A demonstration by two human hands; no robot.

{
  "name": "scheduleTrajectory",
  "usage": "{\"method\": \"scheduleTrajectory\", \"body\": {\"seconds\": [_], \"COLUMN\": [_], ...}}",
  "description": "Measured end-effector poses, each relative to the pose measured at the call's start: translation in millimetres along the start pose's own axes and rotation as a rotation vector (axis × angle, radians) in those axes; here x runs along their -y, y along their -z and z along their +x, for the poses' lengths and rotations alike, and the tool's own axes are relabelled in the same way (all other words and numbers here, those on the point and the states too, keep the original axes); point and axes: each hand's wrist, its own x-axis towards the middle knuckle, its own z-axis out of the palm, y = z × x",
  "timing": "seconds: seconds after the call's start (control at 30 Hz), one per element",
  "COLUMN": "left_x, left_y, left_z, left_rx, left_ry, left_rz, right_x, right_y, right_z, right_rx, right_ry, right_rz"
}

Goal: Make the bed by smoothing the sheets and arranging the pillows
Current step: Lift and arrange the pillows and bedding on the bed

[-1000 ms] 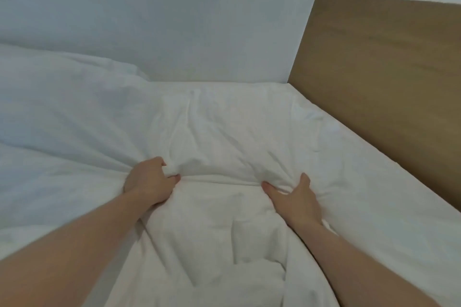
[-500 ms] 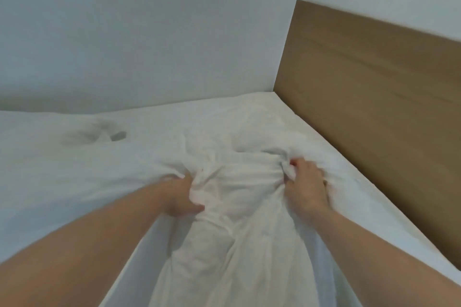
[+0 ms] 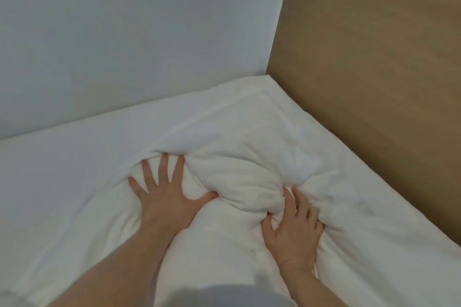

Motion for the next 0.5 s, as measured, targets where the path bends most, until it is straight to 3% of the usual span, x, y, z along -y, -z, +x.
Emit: {"method": "scheduleTrajectory", "body": {"seconds": [0.07,0.27,0.5], "left_x": [8.1,5.4,9.4], "left_y": [-43.2,-48.6,-54.5], "left_z": [11.7,24.7,27.3], "left_rx": [-0.199,-0.190,-0.201], "left_ry": [-0.048,-0.173,-0.217], "left_rz": [-0.031,-0.094,-0.117], "right_x": [-8.2,-9.2,-11.9], "right_y": [-27.0,-17.8,-24.4], "right_z": [12.9,16.6,16.4], "right_rx": [0.015,0.186,0.104], "right_ry": [-0.004,-0.089,-0.073], "right_rz": [0.032,0.068,0.076]}}
